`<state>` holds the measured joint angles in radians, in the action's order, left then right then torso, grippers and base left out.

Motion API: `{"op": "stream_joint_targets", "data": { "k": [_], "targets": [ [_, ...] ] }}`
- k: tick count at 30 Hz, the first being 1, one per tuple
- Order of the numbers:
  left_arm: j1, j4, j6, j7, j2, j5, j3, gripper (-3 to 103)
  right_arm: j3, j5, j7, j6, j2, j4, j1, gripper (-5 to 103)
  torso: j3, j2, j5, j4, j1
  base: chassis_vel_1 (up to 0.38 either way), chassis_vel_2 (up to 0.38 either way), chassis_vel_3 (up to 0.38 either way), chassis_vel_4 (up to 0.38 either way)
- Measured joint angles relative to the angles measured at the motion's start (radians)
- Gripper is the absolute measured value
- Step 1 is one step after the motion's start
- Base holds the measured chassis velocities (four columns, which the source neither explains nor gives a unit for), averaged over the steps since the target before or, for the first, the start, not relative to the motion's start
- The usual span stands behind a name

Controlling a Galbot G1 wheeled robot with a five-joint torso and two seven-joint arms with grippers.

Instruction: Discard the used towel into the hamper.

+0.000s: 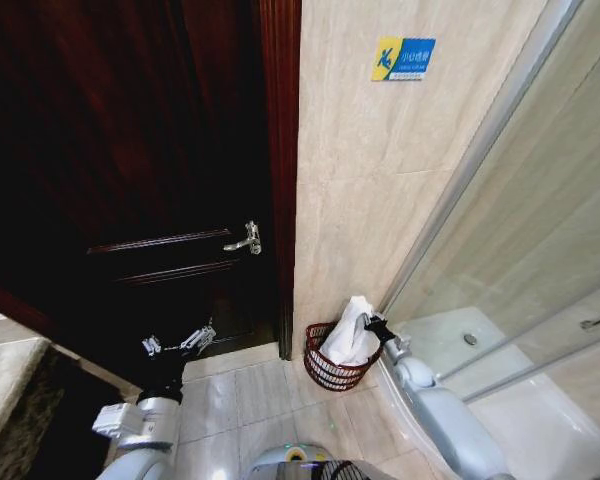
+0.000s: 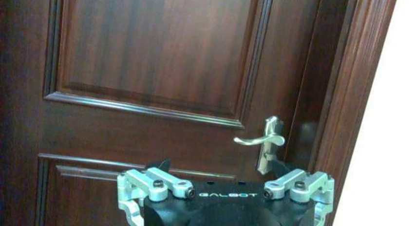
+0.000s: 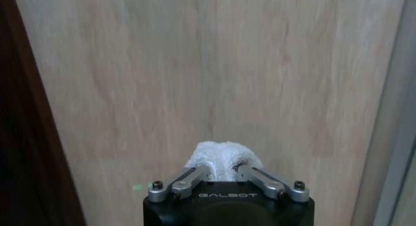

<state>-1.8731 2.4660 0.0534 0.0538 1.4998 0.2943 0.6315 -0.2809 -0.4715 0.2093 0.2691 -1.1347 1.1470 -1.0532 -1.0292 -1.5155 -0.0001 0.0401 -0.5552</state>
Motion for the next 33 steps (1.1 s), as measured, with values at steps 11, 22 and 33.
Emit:
{"op": "stream_joint_targets", "data": {
  "k": [11,22,33],
  "targets": [
    [0.000,0.000,0.000,0.000,0.000,0.000,0.000,100,0.003,0.005,0.098,-0.080,-0.046,-0.293,0.118,5,0.000,0.000,-0.0001,-0.0001,0.000,0.000,0.000,0.000,0.000],
    [0.000,0.000,0.000,0.000,0.000,0.000,0.000,100,0.009,0.053,0.202,-0.171,-0.075,-0.494,0.238,5,0.000,0.000,0.0001,0.0001,0.000,0.000,0.000,0.000,0.000],
    [0.000,0.000,0.000,0.000,0.000,0.000,0.000,100,0.001,0.115,0.215,-0.250,-0.096,-0.578,0.317,29,0.000,0.000,0.0000,-0.0003,0.000,0.000,0.000,0.000,0.000]
  ]
}}
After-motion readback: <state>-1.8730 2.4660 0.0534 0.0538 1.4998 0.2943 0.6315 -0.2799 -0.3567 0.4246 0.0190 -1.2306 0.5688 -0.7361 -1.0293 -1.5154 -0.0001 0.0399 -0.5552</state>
